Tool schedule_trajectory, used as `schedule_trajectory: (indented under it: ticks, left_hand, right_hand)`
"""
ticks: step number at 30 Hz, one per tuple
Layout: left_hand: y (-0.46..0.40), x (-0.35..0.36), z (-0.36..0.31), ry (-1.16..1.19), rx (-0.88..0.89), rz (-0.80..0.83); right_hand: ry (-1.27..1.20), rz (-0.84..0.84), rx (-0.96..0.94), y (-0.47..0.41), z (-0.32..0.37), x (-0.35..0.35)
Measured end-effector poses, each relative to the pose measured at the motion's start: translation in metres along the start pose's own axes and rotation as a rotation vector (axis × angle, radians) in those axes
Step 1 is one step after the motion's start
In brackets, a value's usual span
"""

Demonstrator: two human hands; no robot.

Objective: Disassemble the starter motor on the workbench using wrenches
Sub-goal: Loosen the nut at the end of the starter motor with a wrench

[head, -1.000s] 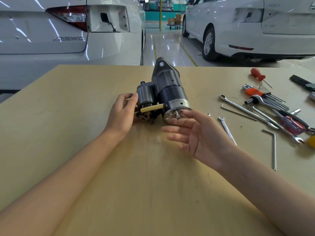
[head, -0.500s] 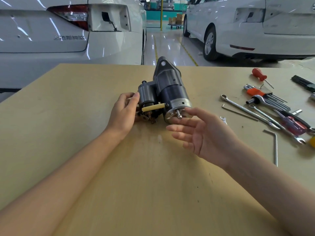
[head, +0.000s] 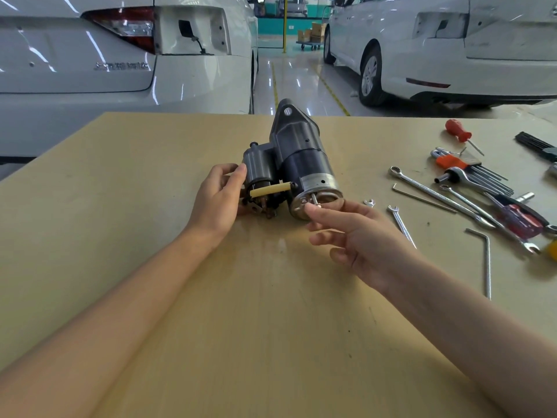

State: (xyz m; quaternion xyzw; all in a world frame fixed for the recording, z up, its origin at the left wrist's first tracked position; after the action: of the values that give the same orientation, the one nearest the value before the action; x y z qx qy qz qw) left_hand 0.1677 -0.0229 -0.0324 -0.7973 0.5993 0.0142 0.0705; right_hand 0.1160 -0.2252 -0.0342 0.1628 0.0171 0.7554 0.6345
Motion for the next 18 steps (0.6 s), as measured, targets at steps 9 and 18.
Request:
schedule_trajectory:
  ticks: [9,18]
  left_hand:
    - [-0.002,-0.001,0.002,-0.017,0.013,-0.007]
    - [0.002,0.000,-0.003,0.003,0.008,0.000]
  right_hand:
    - [-0.150,0.163,0.125,0.003,-0.008,0.015]
    - [-0.131,0.104,0.072,0.000,-0.008,0.010]
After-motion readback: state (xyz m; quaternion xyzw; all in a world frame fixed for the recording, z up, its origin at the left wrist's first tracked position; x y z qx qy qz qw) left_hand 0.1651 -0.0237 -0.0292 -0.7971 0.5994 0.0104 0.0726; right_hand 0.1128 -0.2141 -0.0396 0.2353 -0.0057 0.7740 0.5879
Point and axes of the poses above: each hand's wrist, its own y-axis away from the middle knuckle, its own x-axis out of the palm, z = x × y, the point moved 8 cm from there along -y, towards the middle knuckle, and after that the axes turned 3 degrees about -x, right-handed, at the moved point
